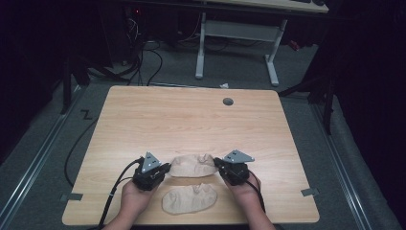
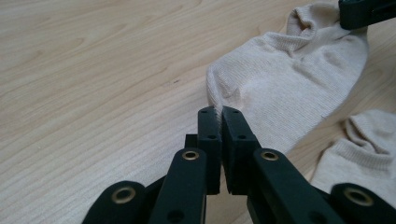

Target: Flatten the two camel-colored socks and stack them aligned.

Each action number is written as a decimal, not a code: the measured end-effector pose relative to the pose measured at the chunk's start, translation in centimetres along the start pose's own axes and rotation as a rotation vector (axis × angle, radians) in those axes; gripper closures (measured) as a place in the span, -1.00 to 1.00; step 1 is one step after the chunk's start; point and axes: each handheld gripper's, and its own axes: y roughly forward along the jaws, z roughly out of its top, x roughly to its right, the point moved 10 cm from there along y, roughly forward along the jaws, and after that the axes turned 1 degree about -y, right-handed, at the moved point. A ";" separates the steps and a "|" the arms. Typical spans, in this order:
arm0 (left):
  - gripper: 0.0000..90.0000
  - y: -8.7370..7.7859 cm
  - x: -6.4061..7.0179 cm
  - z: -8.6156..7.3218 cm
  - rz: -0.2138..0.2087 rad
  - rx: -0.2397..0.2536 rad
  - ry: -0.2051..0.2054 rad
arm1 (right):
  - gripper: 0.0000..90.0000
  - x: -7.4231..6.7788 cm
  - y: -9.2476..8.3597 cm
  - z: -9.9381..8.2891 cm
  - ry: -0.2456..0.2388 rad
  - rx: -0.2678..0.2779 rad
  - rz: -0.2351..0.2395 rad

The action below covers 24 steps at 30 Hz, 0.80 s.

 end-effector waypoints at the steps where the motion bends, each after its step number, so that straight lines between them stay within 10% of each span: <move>1: 0.93 -0.1 0.0 0.1 0.000 -0.002 0.009 | 0.92 0.0 -0.1 0.1 -0.003 0.003 -0.004; 24: 0.93 -3.7 1.7 -0.4 -0.005 0.004 0.056 | 0.91 -2.0 -2.1 0.6 -0.077 0.041 0.022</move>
